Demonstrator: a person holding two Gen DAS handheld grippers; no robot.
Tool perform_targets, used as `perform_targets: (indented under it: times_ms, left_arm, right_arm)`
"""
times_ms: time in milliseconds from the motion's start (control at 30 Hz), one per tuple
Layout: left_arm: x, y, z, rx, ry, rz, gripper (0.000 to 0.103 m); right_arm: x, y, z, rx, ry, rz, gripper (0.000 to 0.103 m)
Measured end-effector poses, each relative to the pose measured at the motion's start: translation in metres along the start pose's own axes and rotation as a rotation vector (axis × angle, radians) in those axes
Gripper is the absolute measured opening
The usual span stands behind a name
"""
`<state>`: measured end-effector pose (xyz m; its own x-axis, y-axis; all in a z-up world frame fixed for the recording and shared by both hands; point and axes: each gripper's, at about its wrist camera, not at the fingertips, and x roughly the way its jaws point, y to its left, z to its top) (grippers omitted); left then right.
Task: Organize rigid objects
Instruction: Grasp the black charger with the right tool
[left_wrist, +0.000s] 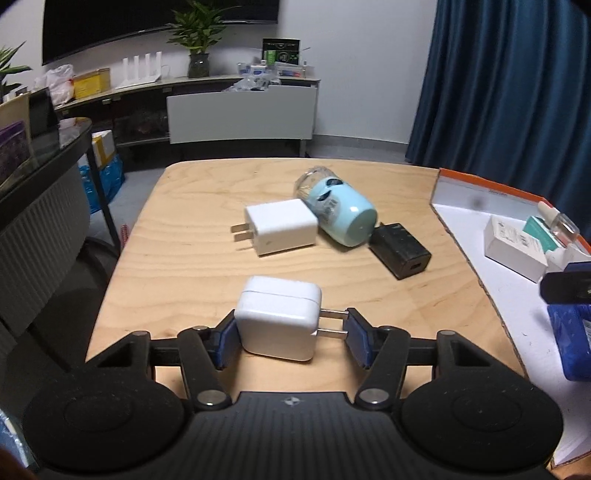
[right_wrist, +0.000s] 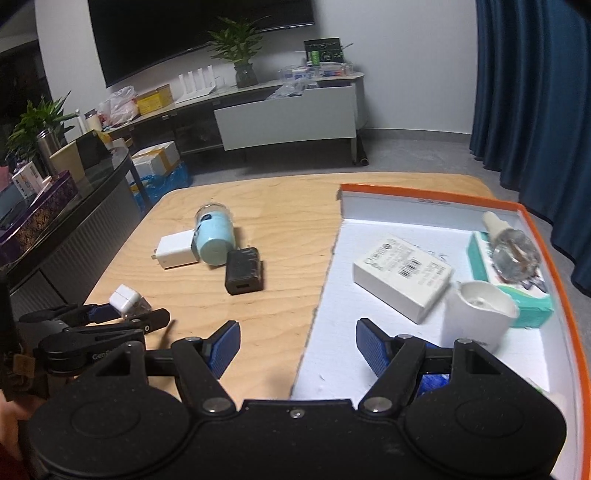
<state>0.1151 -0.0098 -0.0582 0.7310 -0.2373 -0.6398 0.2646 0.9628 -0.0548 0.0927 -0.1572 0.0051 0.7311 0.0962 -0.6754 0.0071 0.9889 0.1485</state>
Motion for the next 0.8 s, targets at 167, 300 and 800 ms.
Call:
perform_targets:
  times_ms: [167,300,800]
  left_arm:
    - [-0.008,0.004,0.004,-0.038,-0.014,0.005,0.06]
    - [-0.014,0.007,0.009,-0.065,-0.025,0.016,0.06]
    - [-0.008,0.005,0.019,-0.135,-0.005,0.024,0.06]
  right_arm:
    - [0.023,0.011,0.013,-0.015,0.015,0.045,0.083]
    - [0.052,0.021,0.024,-0.034,0.045,0.077,0.083]
    - [0.124,0.041,0.049,-0.13,0.086,0.08,0.044]
